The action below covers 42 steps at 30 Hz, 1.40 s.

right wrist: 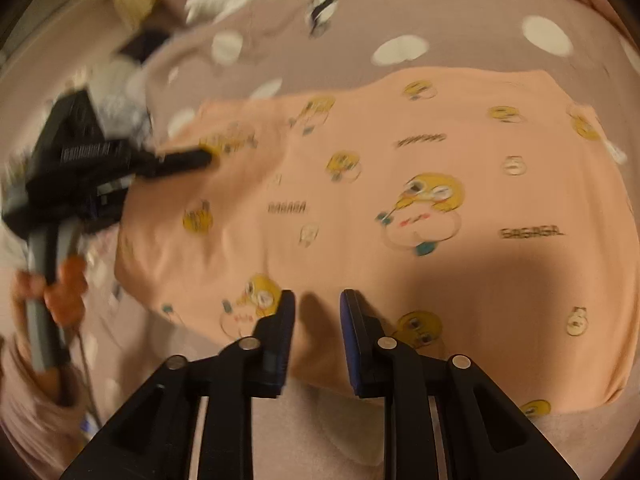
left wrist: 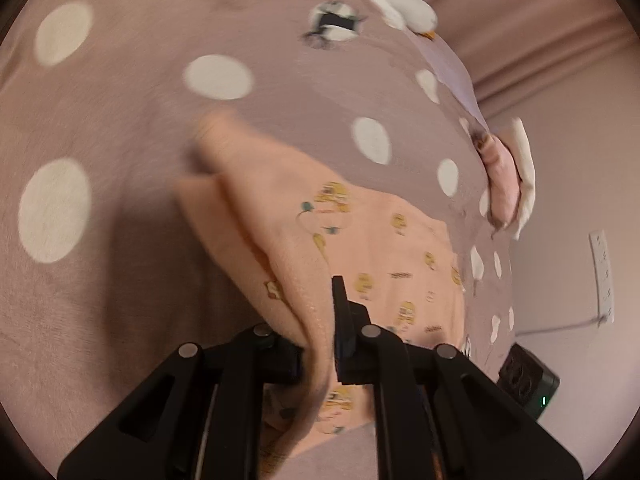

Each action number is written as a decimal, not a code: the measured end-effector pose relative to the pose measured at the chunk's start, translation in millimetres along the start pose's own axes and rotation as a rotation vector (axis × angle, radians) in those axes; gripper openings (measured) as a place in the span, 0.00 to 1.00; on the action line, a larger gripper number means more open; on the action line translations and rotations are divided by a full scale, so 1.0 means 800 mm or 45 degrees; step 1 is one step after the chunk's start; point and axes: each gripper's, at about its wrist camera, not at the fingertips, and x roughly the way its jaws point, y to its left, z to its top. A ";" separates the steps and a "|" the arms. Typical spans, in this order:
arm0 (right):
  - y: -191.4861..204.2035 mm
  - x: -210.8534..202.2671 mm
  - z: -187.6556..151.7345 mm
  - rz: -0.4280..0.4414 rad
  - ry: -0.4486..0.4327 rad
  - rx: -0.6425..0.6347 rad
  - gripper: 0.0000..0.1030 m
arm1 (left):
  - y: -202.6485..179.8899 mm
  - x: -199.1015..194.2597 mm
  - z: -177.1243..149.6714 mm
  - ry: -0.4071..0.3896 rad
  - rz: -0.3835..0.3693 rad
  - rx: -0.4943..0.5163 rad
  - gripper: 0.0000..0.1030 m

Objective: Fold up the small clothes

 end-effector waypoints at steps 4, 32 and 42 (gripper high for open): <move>-0.037 -0.019 0.014 0.068 -0.078 0.164 0.23 | -0.056 0.014 -0.002 0.009 0.054 0.120 0.12; -0.128 -0.077 0.010 0.211 -0.270 0.484 0.34 | -0.153 0.069 -0.042 0.107 0.048 0.318 0.51; -0.114 -0.026 0.056 0.117 -0.168 0.434 0.35 | -0.061 0.025 -0.096 0.047 0.146 0.298 0.51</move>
